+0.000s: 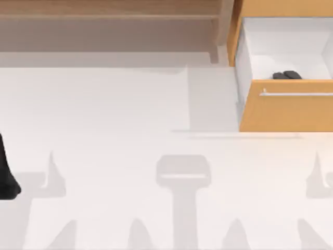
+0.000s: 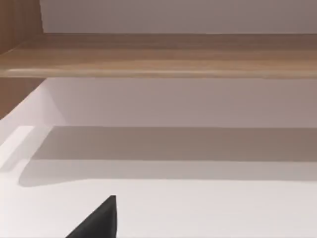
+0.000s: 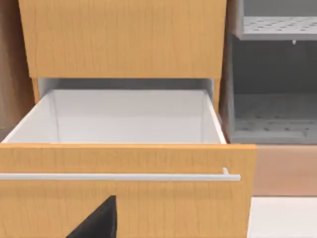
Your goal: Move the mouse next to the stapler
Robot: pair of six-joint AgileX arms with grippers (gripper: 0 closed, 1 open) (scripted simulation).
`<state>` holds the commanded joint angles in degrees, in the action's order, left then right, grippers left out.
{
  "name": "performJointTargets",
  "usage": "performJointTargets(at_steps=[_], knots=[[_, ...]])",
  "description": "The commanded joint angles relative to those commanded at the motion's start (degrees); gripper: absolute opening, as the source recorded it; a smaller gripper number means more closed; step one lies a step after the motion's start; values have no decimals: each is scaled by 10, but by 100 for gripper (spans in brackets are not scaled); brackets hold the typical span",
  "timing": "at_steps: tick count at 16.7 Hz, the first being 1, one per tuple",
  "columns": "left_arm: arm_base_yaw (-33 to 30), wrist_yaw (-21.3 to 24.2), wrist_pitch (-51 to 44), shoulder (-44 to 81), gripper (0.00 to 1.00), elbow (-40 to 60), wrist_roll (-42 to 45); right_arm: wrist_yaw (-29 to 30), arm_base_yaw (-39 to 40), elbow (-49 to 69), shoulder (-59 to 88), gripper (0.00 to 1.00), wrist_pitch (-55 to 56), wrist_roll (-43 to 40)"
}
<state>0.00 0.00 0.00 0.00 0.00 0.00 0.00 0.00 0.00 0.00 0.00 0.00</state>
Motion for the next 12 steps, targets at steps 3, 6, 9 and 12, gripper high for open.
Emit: performJointTargets(at_steps=[3,6,9,12], knots=[[0,0,0,0,100,0,0,0,0,4,4,100,-2,0],[0,0,0,0,100,0,0,-4,1,42,40,100,-23,3],[0,0,0,0,100,0,0,-10,6,115,116,100,-66,6],[0,0,0,0,100,0,0,-17,13,218,225,100,-126,9]])
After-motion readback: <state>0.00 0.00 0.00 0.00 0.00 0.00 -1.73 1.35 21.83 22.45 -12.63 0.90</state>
